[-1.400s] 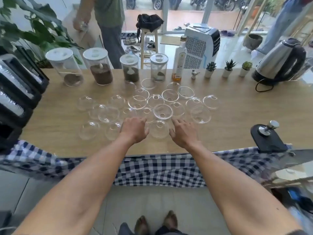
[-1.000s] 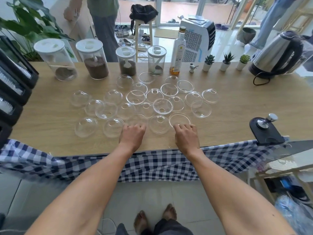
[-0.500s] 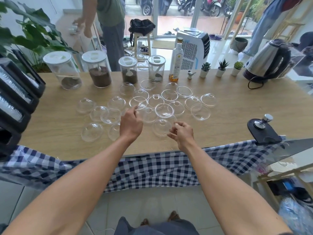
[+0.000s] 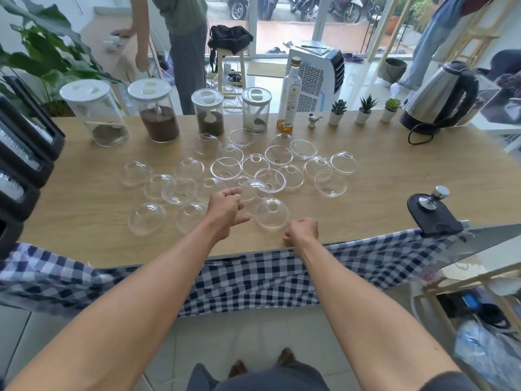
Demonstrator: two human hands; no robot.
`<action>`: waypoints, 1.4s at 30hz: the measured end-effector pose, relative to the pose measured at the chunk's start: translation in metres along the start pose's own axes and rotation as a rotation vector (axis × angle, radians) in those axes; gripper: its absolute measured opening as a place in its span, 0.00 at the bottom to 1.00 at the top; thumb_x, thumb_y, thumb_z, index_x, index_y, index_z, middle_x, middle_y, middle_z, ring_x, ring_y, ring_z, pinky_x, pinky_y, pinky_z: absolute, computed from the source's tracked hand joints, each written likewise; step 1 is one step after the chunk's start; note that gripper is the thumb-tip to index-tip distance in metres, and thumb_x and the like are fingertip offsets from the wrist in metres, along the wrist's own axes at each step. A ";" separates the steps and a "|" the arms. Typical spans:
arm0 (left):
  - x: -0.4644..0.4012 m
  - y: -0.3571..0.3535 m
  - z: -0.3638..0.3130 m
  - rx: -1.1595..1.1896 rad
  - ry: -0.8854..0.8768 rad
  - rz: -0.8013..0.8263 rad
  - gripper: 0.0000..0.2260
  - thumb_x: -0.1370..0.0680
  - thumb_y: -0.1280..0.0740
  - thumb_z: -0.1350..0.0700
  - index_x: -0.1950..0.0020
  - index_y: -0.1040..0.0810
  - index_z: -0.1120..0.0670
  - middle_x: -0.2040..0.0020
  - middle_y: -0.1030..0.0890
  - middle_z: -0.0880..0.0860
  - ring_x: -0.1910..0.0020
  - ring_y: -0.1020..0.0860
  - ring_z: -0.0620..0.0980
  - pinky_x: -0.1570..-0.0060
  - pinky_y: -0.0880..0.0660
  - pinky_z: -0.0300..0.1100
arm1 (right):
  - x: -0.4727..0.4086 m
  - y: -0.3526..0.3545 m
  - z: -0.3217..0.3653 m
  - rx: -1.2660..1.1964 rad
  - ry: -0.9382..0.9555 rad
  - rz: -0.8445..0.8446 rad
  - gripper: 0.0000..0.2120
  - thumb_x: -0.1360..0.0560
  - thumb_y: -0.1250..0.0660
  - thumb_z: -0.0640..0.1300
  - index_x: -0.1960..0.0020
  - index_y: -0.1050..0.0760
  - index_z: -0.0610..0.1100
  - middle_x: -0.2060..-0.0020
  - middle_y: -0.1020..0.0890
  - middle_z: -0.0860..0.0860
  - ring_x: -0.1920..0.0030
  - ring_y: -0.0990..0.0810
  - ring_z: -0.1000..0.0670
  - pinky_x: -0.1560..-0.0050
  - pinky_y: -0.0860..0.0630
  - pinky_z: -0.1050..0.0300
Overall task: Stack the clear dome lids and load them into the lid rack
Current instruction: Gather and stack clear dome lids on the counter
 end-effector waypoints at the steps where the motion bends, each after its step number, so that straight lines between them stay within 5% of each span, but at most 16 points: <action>1: -0.002 -0.005 0.005 0.010 0.015 0.007 0.10 0.16 0.39 0.64 0.39 0.21 0.57 0.50 0.24 0.56 0.51 0.24 0.50 0.53 0.16 0.57 | -0.002 0.002 0.000 0.023 0.013 -0.012 0.05 0.21 0.38 0.34 0.49 0.23 0.36 0.55 0.16 0.39 0.65 0.18 0.43 0.54 0.15 0.44; 7: -0.009 -0.032 0.029 -0.018 0.057 0.008 0.10 0.17 0.40 0.65 0.39 0.23 0.57 0.48 0.24 0.58 0.51 0.23 0.48 0.57 0.15 0.52 | -0.010 0.027 0.007 0.214 0.191 -0.054 0.08 0.21 0.38 0.40 0.47 0.21 0.42 0.51 0.15 0.43 0.52 0.16 0.42 0.49 0.16 0.45; 11: -0.014 -0.049 0.042 -0.028 0.076 -0.011 0.11 0.18 0.39 0.67 0.41 0.21 0.57 0.48 0.23 0.56 0.52 0.22 0.48 0.55 0.16 0.51 | -0.021 0.056 0.021 0.482 0.488 -0.133 0.13 0.18 0.39 0.43 0.37 0.22 0.43 0.40 0.19 0.45 0.42 0.20 0.43 0.43 0.22 0.48; 16: -0.028 -0.061 0.055 -0.072 0.087 -0.119 0.05 0.18 0.35 0.61 0.46 0.20 0.54 0.45 0.20 0.55 0.48 0.19 0.53 0.54 0.15 0.54 | -0.045 0.079 0.040 0.820 0.856 -0.202 0.16 0.18 0.34 0.41 0.31 0.25 0.41 0.37 0.22 0.43 0.38 0.25 0.42 0.38 0.29 0.50; 21: -0.030 -0.057 0.067 -0.418 -0.023 -0.375 0.15 0.20 0.40 0.56 0.37 0.19 0.53 0.38 0.19 0.52 0.43 0.19 0.54 0.40 0.22 0.48 | -0.076 0.084 0.048 1.078 0.942 -0.186 0.15 0.19 0.36 0.40 0.33 0.24 0.43 0.38 0.20 0.44 0.36 0.24 0.41 0.37 0.30 0.45; 24: -0.026 -0.053 0.055 -0.638 -0.181 -0.471 0.13 0.16 0.42 0.54 0.35 0.22 0.52 0.38 0.25 0.51 0.46 0.25 0.50 0.49 0.28 0.45 | -0.088 0.081 0.050 1.178 0.972 -0.221 0.13 0.21 0.36 0.37 0.37 0.22 0.45 0.44 0.17 0.45 0.42 0.22 0.41 0.39 0.31 0.44; 27: -0.037 -0.043 0.032 -0.984 -0.424 -0.384 0.18 0.18 0.37 0.56 0.27 0.28 0.51 0.35 0.28 0.53 0.40 0.27 0.53 0.52 0.27 0.47 | -0.096 0.082 0.049 1.185 1.009 -0.233 0.15 0.23 0.38 0.33 0.42 0.20 0.45 0.49 0.15 0.46 0.46 0.21 0.42 0.40 0.33 0.44; 31: -0.066 -0.029 0.013 -1.363 -0.539 -0.177 0.31 0.22 0.31 0.57 0.20 0.37 0.51 0.22 0.35 0.56 0.26 0.35 0.59 0.31 0.32 0.56 | -0.093 0.082 0.046 0.938 1.044 -0.203 0.13 0.22 0.35 0.33 0.42 0.19 0.43 0.49 0.15 0.45 0.46 0.21 0.40 0.41 0.34 0.44; 34: -0.079 -0.028 0.014 -1.480 -0.551 -0.121 0.30 0.22 0.30 0.52 0.21 0.36 0.52 0.21 0.36 0.55 0.23 0.37 0.58 0.29 0.35 0.57 | -0.080 0.080 0.050 0.543 0.986 -0.093 0.09 0.20 0.33 0.37 0.43 0.18 0.42 0.49 0.14 0.46 0.48 0.19 0.44 0.41 0.27 0.45; 38: -0.081 -0.026 0.027 -1.443 -0.572 -0.133 0.26 0.23 0.28 0.50 0.26 0.30 0.54 0.22 0.33 0.55 0.25 0.36 0.59 0.30 0.32 0.58 | -0.061 0.076 0.064 0.009 0.582 0.158 0.04 0.20 0.31 0.39 0.48 0.19 0.45 0.54 0.14 0.48 0.52 0.16 0.51 0.51 0.20 0.59; 42: -0.077 -0.028 0.031 -1.450 -0.585 -0.143 0.20 0.22 0.30 0.48 0.32 0.25 0.55 0.28 0.31 0.58 0.28 0.34 0.59 0.30 0.32 0.55 | -0.050 0.071 0.066 -0.432 0.111 0.454 0.01 0.20 0.28 0.40 0.50 0.20 0.43 0.58 0.14 0.47 0.57 0.16 0.49 0.50 0.19 0.48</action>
Point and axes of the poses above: each hand's wrist, its own x-axis away from the middle knuckle, its own y-axis out of the back of the hand, z = x × y, the point moved 1 cm from there along -x, towards the middle knuckle
